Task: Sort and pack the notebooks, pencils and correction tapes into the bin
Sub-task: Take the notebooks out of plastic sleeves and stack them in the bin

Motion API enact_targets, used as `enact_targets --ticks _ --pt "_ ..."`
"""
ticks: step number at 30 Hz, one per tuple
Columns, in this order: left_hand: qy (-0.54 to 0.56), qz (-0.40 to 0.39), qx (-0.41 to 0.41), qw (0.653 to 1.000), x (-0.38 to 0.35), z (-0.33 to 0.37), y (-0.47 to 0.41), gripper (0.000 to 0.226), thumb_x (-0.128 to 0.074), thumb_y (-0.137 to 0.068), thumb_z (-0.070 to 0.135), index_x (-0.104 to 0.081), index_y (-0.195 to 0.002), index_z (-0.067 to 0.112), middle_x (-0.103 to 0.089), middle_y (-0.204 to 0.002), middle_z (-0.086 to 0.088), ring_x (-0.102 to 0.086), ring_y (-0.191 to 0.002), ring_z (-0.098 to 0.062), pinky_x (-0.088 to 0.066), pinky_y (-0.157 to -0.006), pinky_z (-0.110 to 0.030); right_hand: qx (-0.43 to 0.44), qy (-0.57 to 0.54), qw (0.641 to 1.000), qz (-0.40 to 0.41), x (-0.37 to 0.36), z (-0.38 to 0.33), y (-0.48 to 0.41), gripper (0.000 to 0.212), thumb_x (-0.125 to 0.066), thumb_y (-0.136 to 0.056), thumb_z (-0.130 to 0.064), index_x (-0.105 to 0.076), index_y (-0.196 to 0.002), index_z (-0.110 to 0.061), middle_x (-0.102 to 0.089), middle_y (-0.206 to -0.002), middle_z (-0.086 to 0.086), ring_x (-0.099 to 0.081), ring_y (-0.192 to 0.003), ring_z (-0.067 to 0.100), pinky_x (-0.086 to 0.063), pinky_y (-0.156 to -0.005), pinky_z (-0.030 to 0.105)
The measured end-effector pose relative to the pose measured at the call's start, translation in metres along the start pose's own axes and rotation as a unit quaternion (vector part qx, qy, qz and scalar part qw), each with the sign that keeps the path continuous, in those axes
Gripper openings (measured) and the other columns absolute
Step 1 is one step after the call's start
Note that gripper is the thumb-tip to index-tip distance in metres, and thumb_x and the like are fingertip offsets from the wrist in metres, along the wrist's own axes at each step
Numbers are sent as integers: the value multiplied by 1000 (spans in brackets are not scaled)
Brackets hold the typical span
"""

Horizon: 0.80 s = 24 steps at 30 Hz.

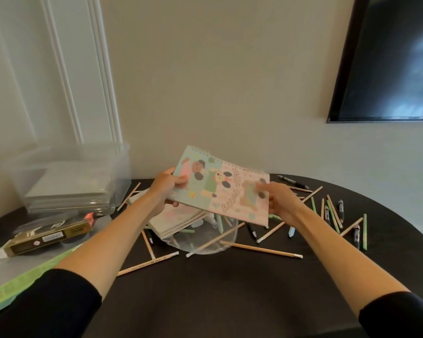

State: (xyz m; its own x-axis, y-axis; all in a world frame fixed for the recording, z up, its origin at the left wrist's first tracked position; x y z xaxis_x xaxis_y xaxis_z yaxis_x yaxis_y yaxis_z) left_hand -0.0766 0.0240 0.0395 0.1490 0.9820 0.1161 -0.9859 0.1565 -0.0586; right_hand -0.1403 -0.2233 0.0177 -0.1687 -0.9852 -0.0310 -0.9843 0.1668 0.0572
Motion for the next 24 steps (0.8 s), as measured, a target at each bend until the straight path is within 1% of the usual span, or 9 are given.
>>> enact_targets --ticks 4,9,11,14,15,17,20,22,24 --pt "-137 -17 41 990 1 1 -3 21 -39 -97 26 -50 -111 15 -64 -89 -6 -60 -55 -18 -40 -34 -18 29 -82 996 32 4 -6 -7 30 -47 -94 -3 -48 -123 -11 -62 -113 11 -64 -92 29 -56 -62 41" --pt "-370 -71 31 926 4 -13 2 18 -33 -92 16 -47 -103 10 -61 -82 -8 -58 -60 -20 -42 -46 -21 -20 -108 993 51 24 -4 -6 33 -46 -94 -2 -46 -125 -12 -61 -102 10 -67 -68 20 -52 -42 24" --pt "-505 -132 26 852 3 -23 5 24 -39 -93 22 -43 -112 8 -56 -93 -5 -58 -77 -20 -44 -53 -25 -47 -33 998 39 31 -1 -4 35 -47 -95 -6 -44 -129 -10 -61 -103 11 -64 -49 9 -49 -39 18" --pt "-662 -190 18 725 -1 -42 7 76 -54 -83 54 -23 -138 12 -43 -132 -8 -46 -116 -26 -40 -87 -32 -90 5 996 5 40 3 -4 45 -47 -94 -6 -39 -138 -9 -62 -95 11 -63 -44 8 -49 -39 18" --pt "-697 -183 -1 694 -3 -46 6 82 -55 -81 58 -20 -140 13 -41 -134 -7 -45 -118 -26 -38 -88 -33 -105 -11 994 -12 42 5 -4 45 -47 -94 -5 -39 -138 -9 -62 -96 11 -65 -48 12 -51 -42 21" --pt "-738 -148 -59 655 -8 -50 4 68 -53 -87 48 -25 -136 12 -45 -127 -9 -49 -111 -26 -39 -81 -33 -127 -11 991 -39 42 9 -2 42 -45 -93 -2 -42 -135 -6 -62 -99 13 -68 -56 17 -55 -47 25" --pt "-728 -82 -118 670 -13 -44 2 34 -40 -96 25 -38 -127 11 -50 -123 -10 -51 -107 -25 -39 -80 -32 -122 26 992 -30 41 9 -1 37 -44 -94 0 -44 -131 -2 -61 -96 13 -68 -56 17 -54 -46 25" --pt "-715 -50 -137 684 -13 -38 2 29 -34 -98 21 -44 -122 11 -52 -121 -9 -52 -105 -25 -39 -78 -32 -97 28 995 1 36 7 0 37 -44 -94 -1 -45 -131 -3 -62 -95 11 -68 -55 16 -52 -42 22" --pt "-713 -26 -144 686 -11 -35 2 29 -32 -98 21 -45 -122 10 -53 -120 -9 -53 -104 -26 -38 -76 -32 -65 6 997 39 28 8 0 36 -45 -94 -1 -47 -130 -6 -62 -101 11 -68 -67 20 -54 -44 26"
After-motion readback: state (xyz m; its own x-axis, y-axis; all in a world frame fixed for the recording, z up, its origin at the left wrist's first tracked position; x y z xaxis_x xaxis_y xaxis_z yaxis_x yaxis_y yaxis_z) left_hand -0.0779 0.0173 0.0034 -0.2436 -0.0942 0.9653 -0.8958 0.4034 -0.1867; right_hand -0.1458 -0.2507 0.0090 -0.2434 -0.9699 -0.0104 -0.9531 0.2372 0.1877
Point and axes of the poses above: each hand's wrist, its own y-axis away from the middle knuckle, its own x-axis out of the back of the hand, z = x × y, the point moved 3 cm from there along -y, towards the middle knuckle
